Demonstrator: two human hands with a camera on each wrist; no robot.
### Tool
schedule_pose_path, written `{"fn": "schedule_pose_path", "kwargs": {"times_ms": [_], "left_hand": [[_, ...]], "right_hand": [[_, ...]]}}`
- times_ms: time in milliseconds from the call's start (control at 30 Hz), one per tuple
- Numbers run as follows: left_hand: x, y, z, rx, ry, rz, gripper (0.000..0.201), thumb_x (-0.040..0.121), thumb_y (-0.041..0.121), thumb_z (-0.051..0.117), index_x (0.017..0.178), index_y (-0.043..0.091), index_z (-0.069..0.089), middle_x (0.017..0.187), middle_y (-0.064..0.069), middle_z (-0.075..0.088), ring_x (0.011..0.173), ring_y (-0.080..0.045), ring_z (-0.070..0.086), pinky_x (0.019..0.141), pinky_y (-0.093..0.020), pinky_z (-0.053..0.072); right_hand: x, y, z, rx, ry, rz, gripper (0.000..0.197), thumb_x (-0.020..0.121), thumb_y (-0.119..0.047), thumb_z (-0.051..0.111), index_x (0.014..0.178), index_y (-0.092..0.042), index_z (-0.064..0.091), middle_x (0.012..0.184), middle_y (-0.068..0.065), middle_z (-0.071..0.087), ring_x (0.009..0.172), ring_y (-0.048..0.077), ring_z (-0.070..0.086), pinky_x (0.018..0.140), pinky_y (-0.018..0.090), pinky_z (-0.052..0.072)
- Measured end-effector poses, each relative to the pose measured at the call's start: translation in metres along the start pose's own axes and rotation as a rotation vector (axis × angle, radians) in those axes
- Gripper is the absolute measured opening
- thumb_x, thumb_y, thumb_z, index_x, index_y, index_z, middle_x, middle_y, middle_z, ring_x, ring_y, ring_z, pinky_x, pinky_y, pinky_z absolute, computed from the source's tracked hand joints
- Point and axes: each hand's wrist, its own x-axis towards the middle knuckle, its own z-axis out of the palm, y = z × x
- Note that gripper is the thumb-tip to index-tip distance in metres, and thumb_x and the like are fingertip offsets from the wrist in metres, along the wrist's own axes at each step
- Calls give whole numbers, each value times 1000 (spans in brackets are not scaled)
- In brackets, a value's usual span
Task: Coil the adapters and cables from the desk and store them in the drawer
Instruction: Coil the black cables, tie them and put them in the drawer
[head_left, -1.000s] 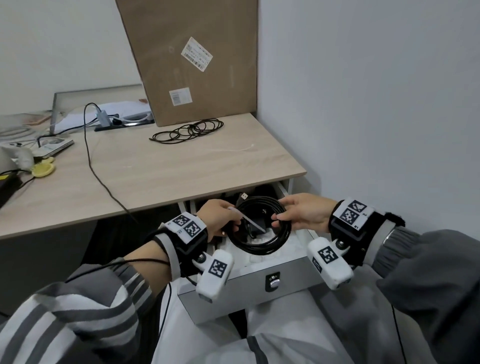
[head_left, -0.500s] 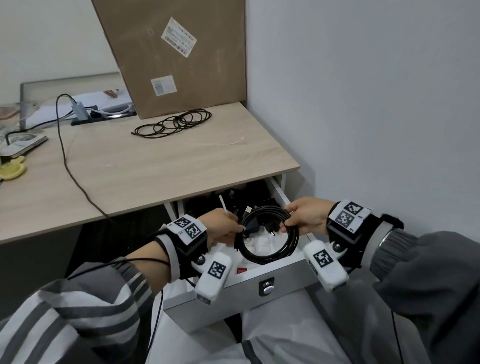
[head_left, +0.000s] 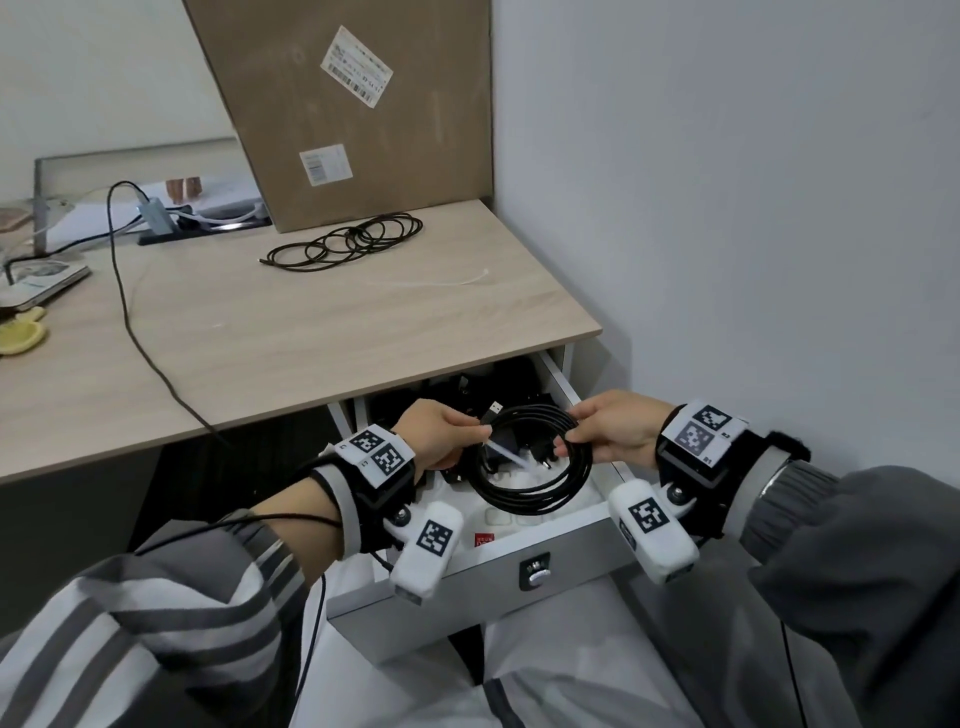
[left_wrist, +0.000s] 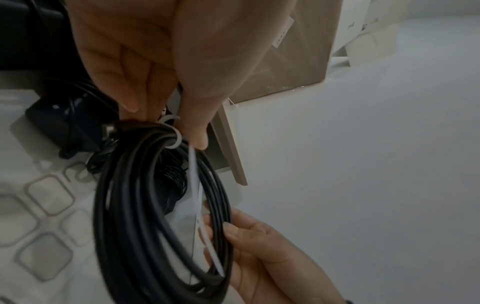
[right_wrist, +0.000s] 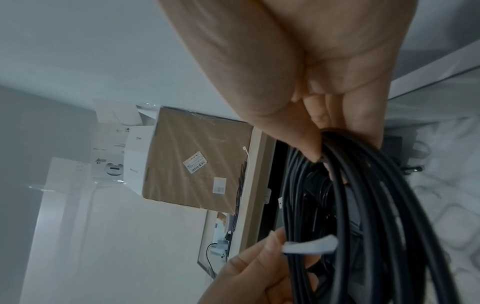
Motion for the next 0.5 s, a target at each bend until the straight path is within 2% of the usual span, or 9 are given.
{"fn": "schedule_pose_path", "kwargs": {"times_ms": [67, 133, 200, 300, 367, 433, 500], "left_hand": [[3, -2, 3, 79, 12, -20, 20, 77, 23, 80, 87, 6, 76, 62, -7, 53, 54, -18, 46, 55, -26, 42], [5, -3, 5, 150, -57, -79, 27, 76, 26, 80, 89, 3, 75, 68, -8, 65, 61, -19, 62, 61, -25, 54], [8, -5, 9, 170, -144, -166, 32, 79, 24, 78, 96, -3, 72, 76, -11, 70, 66, -18, 67, 68, -25, 58], [13, -9, 18, 162, -182, -281, 29, 82, 17, 75, 98, -5, 68, 75, -11, 69, 67, -18, 67, 75, -28, 59], [15, -9, 27, 148, -214, -371, 19, 85, 15, 72, 86, -2, 65, 64, -8, 68, 65, -19, 64, 79, -32, 57], [19, -7, 35, 188, -290, -497, 23, 89, 20, 67, 77, 2, 58, 56, -6, 64, 63, -18, 58, 70, -32, 52], [25, -3, 40, 298, -409, -584, 33, 93, 30, 60, 74, 3, 55, 60, -6, 61, 65, -19, 52, 70, -30, 45]], "right_hand": [[-3, -1, 1, -12, -2, -6, 21, 92, 12, 45, 99, 2, 62, 95, 16, 64, 81, 17, 67, 60, 20, 57], [-4, -1, 1, -34, 5, -17, 23, 92, 12, 45, 95, -1, 63, 94, 14, 65, 82, 17, 66, 63, 19, 57], [-3, -1, 2, -56, 0, -18, 22, 93, 11, 45, 95, -1, 64, 93, 14, 65, 82, 17, 65, 64, 18, 57], [-3, -1, 3, -87, -3, 4, 22, 93, 7, 48, 111, 5, 61, 89, 10, 66, 78, 14, 63, 66, 19, 55], [-3, 0, 2, -123, 19, 18, 27, 93, 1, 51, 119, 3, 57, 80, 2, 65, 68, 8, 60, 65, 19, 51], [-3, 0, -1, -126, 51, 21, 18, 93, -3, 53, 109, -5, 61, 78, -1, 63, 67, 6, 58, 65, 21, 46], [-2, 0, -5, -111, 72, 14, 16, 93, -6, 54, 105, -12, 62, 90, -2, 64, 80, 7, 58, 68, 23, 43]]}}
